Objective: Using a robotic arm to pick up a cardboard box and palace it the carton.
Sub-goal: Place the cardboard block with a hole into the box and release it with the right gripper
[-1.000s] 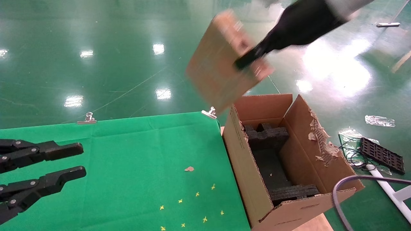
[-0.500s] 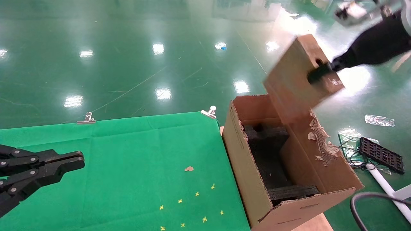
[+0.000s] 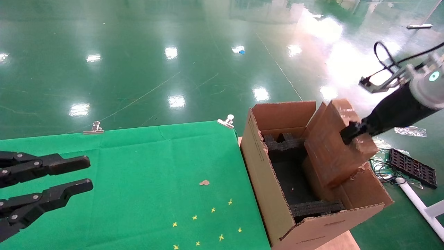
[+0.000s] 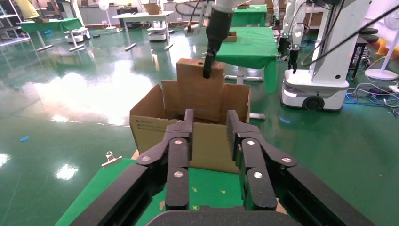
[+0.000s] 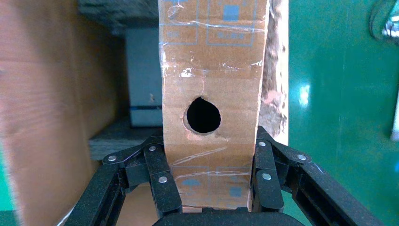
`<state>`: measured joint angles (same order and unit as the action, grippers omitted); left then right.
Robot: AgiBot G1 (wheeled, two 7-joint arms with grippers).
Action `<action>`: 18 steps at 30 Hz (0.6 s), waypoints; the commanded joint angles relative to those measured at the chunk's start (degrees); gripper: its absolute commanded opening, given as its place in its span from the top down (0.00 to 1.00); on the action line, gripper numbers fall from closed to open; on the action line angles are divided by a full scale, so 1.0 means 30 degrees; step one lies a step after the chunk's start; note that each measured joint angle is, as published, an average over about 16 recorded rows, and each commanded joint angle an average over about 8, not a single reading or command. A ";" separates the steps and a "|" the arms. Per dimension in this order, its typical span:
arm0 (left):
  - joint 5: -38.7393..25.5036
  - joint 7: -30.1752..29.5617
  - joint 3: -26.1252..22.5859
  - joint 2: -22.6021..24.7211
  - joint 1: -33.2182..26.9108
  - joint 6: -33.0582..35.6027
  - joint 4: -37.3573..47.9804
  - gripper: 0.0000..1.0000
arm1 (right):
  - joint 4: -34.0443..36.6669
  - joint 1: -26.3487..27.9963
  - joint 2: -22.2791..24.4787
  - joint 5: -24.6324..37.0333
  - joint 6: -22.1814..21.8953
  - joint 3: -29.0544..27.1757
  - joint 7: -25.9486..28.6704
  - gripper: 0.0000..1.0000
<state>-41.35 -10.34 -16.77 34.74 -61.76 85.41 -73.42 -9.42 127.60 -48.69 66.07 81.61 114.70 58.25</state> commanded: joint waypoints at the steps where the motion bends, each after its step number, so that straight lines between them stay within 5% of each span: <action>1: 0.0002 0.0001 -0.0002 -0.0001 0.0000 -0.0001 0.0000 0.00 | 0.0376 -0.0608 -0.0070 0.0002 -0.0147 0.0045 0.0126 1.00; 18: 0.0014 0.0011 -0.0021 -0.0009 -0.0005 -0.0009 0.0000 0.00 | 0.1887 -0.4178 -0.0942 -0.0370 -0.1902 -0.0123 0.0798 1.00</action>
<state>-41.31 -10.31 -16.83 34.71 -61.77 85.38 -73.42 -3.73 115.09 -51.54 65.00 75.61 114.35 60.68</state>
